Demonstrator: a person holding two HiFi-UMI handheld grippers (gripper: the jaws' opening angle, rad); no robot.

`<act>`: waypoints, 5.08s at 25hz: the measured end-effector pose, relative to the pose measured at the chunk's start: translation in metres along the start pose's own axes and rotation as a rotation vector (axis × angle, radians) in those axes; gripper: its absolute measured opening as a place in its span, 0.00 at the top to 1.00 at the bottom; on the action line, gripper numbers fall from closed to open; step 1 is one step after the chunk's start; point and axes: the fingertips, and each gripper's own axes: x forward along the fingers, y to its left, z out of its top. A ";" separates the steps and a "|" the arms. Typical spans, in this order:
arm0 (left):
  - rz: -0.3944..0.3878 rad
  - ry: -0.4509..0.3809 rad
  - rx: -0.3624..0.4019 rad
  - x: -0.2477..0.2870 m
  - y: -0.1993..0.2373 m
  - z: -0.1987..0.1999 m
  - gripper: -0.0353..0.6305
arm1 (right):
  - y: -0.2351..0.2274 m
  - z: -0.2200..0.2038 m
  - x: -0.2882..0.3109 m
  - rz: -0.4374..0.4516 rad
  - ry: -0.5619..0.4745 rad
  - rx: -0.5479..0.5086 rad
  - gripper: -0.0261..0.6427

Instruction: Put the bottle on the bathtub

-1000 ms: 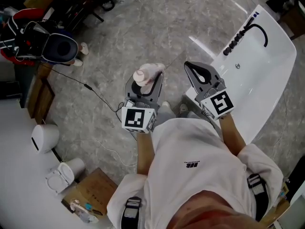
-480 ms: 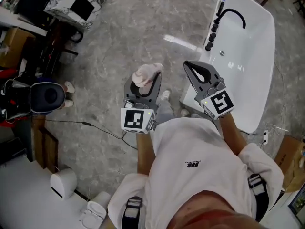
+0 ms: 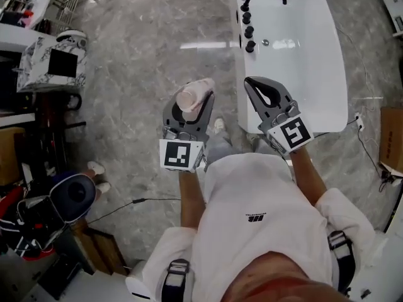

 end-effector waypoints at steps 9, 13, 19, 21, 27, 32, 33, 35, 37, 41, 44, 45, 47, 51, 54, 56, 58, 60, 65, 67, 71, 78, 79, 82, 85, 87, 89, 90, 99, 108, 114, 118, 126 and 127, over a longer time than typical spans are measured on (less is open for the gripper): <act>-0.241 0.026 0.007 0.078 -0.017 -0.022 0.62 | -0.057 -0.045 -0.028 -0.265 0.085 0.045 0.97; -0.307 0.044 0.001 0.103 -0.022 -0.032 0.62 | -0.074 -0.058 -0.037 -0.344 0.111 0.058 0.97; -0.363 0.083 -0.008 0.128 -0.036 -0.054 0.62 | -0.089 -0.081 -0.053 -0.414 0.145 0.086 0.97; -0.372 0.097 -0.005 0.136 -0.040 -0.064 0.62 | -0.096 -0.090 -0.054 -0.425 0.153 0.092 0.97; -0.371 0.108 -0.009 0.169 -0.052 -0.092 0.62 | -0.123 -0.121 -0.050 -0.423 0.165 0.109 0.97; -0.367 0.120 -0.009 0.191 -0.054 -0.119 0.62 | -0.135 -0.146 -0.043 -0.395 0.186 0.117 0.97; -0.367 0.127 -0.006 0.196 -0.054 -0.125 0.62 | -0.138 -0.151 -0.042 -0.391 0.189 0.119 0.97; -0.360 0.143 0.002 0.209 -0.053 -0.138 0.62 | -0.146 -0.163 -0.038 -0.385 0.193 0.130 0.97; -0.344 0.156 0.007 0.221 -0.052 -0.150 0.62 | -0.153 -0.177 -0.035 -0.377 0.201 0.144 0.97; -0.325 0.173 -0.006 0.236 -0.054 -0.174 0.62 | -0.161 -0.195 -0.027 -0.364 0.187 0.174 0.97; -0.313 0.179 -0.028 0.248 -0.056 -0.193 0.62 | -0.169 -0.210 -0.025 -0.366 0.178 0.171 0.97; -0.310 0.185 -0.032 0.252 -0.056 -0.199 0.62 | -0.171 -0.215 -0.023 -0.367 0.176 0.171 0.97; -0.310 0.198 -0.037 0.258 -0.056 -0.212 0.62 | -0.174 -0.226 -0.019 -0.366 0.178 0.179 0.97; -0.315 0.211 -0.041 0.273 -0.057 -0.238 0.62 | -0.179 -0.251 -0.011 -0.366 0.182 0.197 0.97; -0.317 0.225 -0.042 0.284 -0.060 -0.259 0.62 | -0.181 -0.271 -0.007 -0.369 0.194 0.213 0.97; -0.318 0.236 -0.045 0.291 -0.062 -0.273 0.62 | -0.183 -0.285 -0.004 -0.374 0.202 0.228 0.97; -0.317 0.242 -0.048 0.299 -0.063 -0.287 0.62 | -0.187 -0.300 -0.001 -0.377 0.211 0.233 0.97; -0.317 0.245 -0.052 0.307 -0.063 -0.300 0.62 | -0.193 -0.313 0.005 -0.384 0.216 0.242 0.97; -0.330 0.263 -0.060 0.323 -0.069 -0.331 0.62 | -0.202 -0.348 0.013 -0.399 0.243 0.271 0.97; -0.336 0.263 -0.062 0.329 -0.071 -0.341 0.62 | -0.207 -0.358 0.015 -0.406 0.252 0.274 0.97; -0.342 0.262 -0.053 0.339 -0.074 -0.352 0.62 | -0.211 -0.380 0.013 -0.410 0.271 0.264 0.97; -0.345 0.272 -0.063 0.351 -0.076 -0.380 0.62 | -0.223 -0.408 0.012 -0.430 0.292 0.282 0.97; -0.347 0.273 -0.064 0.352 -0.077 -0.383 0.62 | -0.223 -0.411 0.013 -0.424 0.295 0.281 0.97; -0.348 0.278 -0.060 0.358 -0.079 -0.394 0.62 | -0.223 -0.422 0.017 -0.410 0.299 0.279 0.97; -0.350 0.283 -0.056 0.362 -0.081 -0.404 0.62 | -0.225 -0.428 0.021 -0.412 0.296 0.292 0.97; -0.352 0.278 -0.056 0.364 -0.083 -0.407 0.62 | -0.224 -0.432 0.022 -0.408 0.299 0.289 0.97; -0.351 0.272 -0.053 0.367 -0.084 -0.410 0.62 | -0.224 -0.436 0.024 -0.404 0.301 0.287 0.97; -0.350 0.272 -0.048 0.368 -0.085 -0.411 0.62 | -0.224 -0.437 0.024 -0.404 0.304 0.288 0.97; -0.346 0.282 -0.014 0.372 -0.090 -0.422 0.61 | -0.221 -0.440 0.022 -0.406 0.288 0.317 0.97; -0.344 0.293 0.002 0.371 -0.092 -0.431 0.61 | -0.219 -0.447 0.019 -0.409 0.291 0.325 0.97; -0.360 0.273 -0.012 0.369 -0.095 -0.434 0.59 | -0.216 -0.453 0.021 -0.409 0.300 0.331 0.97; -0.358 0.273 -0.022 0.369 -0.095 -0.435 0.59 | -0.212 -0.453 0.022 -0.405 0.303 0.332 0.97; -0.352 0.284 -0.019 0.366 -0.095 -0.435 0.58 | -0.208 -0.447 0.019 -0.412 0.295 0.324 0.97; -0.352 0.289 -0.016 0.364 -0.096 -0.436 0.57 | -0.207 -0.446 0.018 -0.414 0.294 0.322 0.97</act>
